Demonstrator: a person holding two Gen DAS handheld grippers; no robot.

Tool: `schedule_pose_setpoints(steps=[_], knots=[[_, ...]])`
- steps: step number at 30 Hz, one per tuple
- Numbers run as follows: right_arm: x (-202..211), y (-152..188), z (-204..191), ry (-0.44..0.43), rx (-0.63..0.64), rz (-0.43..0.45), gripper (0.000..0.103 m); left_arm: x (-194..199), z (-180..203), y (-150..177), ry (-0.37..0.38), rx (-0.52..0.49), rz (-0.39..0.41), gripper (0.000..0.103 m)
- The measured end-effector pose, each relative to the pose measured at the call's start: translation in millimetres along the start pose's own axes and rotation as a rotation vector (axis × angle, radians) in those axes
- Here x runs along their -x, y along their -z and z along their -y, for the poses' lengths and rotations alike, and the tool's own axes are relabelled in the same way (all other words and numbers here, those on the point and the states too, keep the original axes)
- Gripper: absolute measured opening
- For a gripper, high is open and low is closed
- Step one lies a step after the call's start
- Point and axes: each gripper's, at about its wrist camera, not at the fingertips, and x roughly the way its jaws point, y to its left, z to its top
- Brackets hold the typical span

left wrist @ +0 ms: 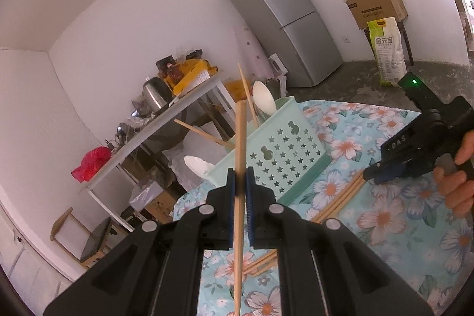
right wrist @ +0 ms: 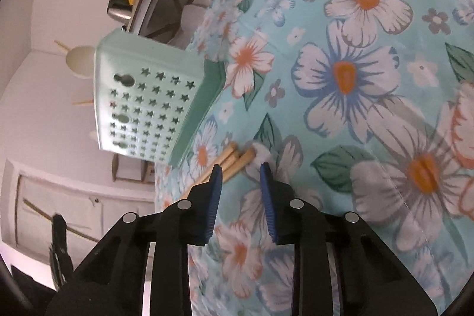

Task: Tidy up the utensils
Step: 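Carry the chopstick toward the holder with the left tool while the right tool grasps another chopstick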

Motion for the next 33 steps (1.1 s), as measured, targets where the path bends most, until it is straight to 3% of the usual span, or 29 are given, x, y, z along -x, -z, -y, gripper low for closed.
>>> schedule_pose_setpoints(steps=[5,18,23,28,33], knots=[[-4,-6,5,-0.002,-0.042,0.010,0.012,-5,1,-1,0.011,0.017,-0.002,0.006],[7,-8,10,-0.046,-0.077,0.063,0.009,-7,1,-1,0.022,0.022,-0.008,0.006],[31,-1,-7,-0.038,-0.003,0.135,0.008,-8,2,0,0.018,0.031,-0.015,0.006],[66,10,-40,-0.009,0.156,0.232,0.008,-7,-2,0,0.004,0.035,-0.004,0.006],[99,19,-76,-0.034,0.294,0.314,0.005,-3,-11,-4,-0.021,0.047,0.007,0.006]])
